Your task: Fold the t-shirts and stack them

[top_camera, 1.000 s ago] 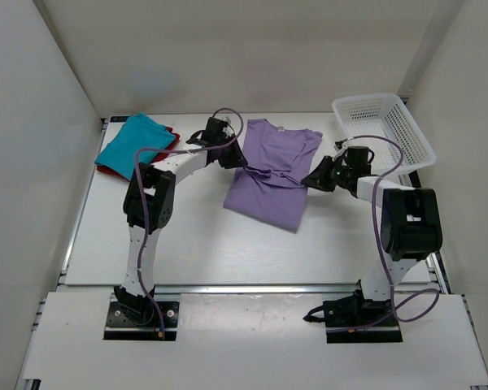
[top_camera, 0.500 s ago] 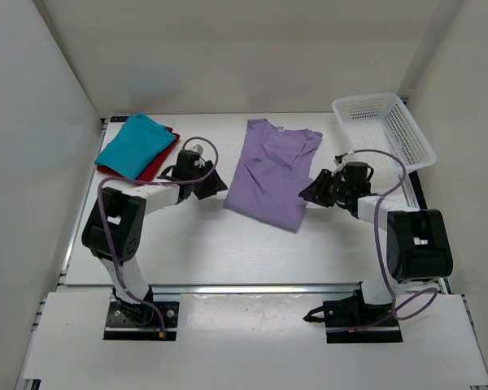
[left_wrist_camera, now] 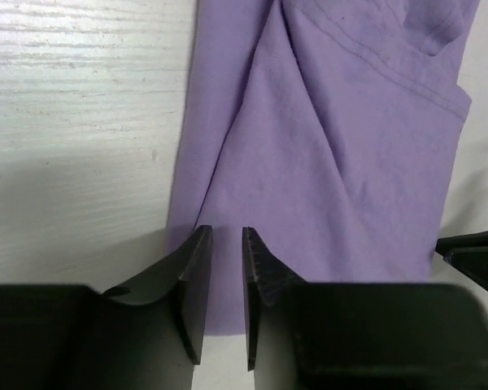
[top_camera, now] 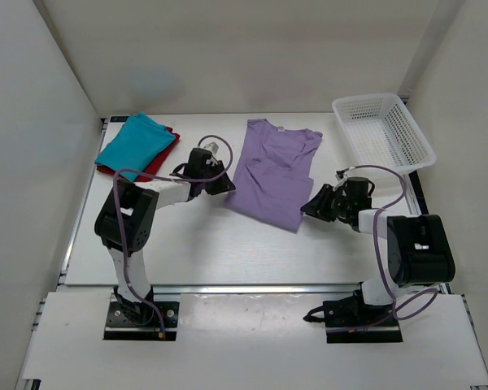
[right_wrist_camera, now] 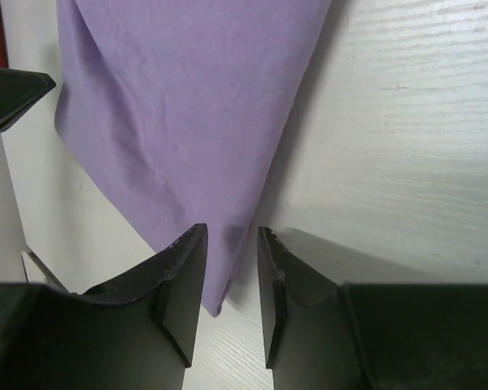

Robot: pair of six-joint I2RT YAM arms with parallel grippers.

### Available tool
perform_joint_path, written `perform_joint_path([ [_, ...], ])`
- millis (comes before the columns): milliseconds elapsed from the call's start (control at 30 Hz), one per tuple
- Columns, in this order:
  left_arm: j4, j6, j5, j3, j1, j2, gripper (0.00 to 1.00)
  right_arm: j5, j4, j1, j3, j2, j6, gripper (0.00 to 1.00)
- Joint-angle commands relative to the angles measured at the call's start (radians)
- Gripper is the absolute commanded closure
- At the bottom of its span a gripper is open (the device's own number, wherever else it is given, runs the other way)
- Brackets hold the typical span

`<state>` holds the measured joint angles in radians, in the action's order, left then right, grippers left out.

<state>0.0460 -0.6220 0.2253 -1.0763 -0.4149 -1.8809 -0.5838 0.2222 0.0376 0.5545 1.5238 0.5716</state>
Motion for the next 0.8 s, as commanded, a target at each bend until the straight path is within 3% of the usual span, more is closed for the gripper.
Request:
perform_joint_path([
  [0,0.018,0.025,0.028,-0.008,0.002,0.002,0.70,-0.002,0.057,-0.013,-0.016,-0.030,-0.019,0.70],
  [100,0.008,0.025,0.023,-0.022,-0.004,-0.011,0.67,-0.008,0.063,-0.027,-0.019,-0.027,-0.016,0.71],
  [200,0.018,0.018,0.008,-0.028,-0.004,-0.018,0.54,-0.019,0.074,-0.028,-0.018,-0.024,-0.018,0.70],
  [367,0.002,0.028,0.015,-0.086,-0.016,-0.067,0.54,-0.027,0.078,-0.021,-0.025,-0.011,-0.016,0.71],
  [533,0.003,0.016,0.026,-0.094,-0.016,-0.080,0.73,-0.021,0.086,-0.033,-0.028,-0.022,-0.021,0.70],
  [633,0.020,0.007,0.020,-0.053,-0.012,-0.047,0.94,-0.022,0.091,-0.036,-0.033,0.001,-0.016,0.70],
  [700,0.040,-0.008,0.017,-0.024,-0.001,-0.028,1.00,-0.024,0.092,-0.036,-0.034,0.007,-0.016,0.68],
  [767,0.089,-0.044,0.028,0.041,0.013,0.005,1.00,-0.014,0.094,-0.036,-0.028,0.015,-0.019,0.65],
])
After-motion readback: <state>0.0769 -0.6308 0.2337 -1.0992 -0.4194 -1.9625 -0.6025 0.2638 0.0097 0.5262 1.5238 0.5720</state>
